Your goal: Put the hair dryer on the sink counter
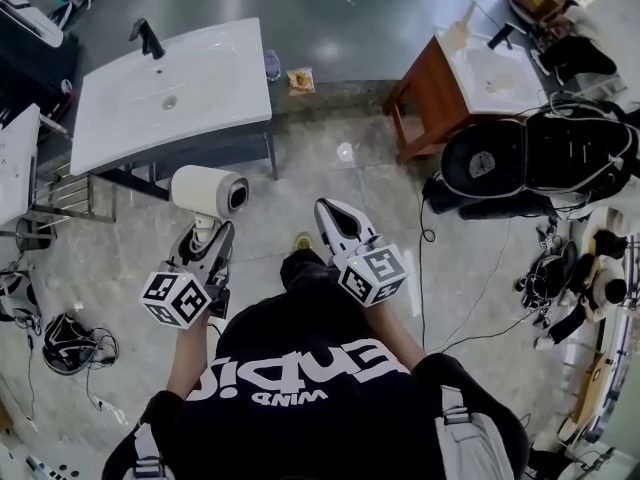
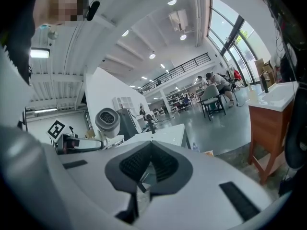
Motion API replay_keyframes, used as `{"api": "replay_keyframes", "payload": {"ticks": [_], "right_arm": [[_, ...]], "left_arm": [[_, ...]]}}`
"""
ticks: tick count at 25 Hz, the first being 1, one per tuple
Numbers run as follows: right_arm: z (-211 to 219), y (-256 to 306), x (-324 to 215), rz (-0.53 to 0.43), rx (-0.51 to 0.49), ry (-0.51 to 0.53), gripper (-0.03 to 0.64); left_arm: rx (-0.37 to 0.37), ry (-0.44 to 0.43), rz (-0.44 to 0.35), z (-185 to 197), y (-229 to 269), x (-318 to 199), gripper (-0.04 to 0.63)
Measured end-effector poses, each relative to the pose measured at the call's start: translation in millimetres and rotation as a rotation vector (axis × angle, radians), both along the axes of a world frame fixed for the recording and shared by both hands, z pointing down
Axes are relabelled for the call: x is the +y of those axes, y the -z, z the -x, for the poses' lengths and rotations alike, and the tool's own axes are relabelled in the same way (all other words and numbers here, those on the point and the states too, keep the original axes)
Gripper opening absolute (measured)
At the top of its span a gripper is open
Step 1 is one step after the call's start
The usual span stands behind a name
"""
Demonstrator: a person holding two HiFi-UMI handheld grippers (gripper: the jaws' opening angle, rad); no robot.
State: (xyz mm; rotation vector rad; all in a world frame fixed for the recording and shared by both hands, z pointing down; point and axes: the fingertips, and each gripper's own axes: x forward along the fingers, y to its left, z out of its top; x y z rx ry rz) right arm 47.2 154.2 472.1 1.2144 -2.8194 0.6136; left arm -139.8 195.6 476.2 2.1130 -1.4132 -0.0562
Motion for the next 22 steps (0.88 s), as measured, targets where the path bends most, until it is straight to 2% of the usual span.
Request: {"api": "replay_keyframes", "payload": {"ticks": [11, 22], "right_arm": [[-27, 3, -69, -0.007, -0.006, 0.062, 0.018], [-28, 0, -105, -0.007, -0.005, 0.093, 0.018]], "left_arm": [[-0.01, 0.074, -0.019, -23, 11, -56, 0.268], [-0.001, 0.132, -0.025, -15, 13, -87, 0.268]]}}
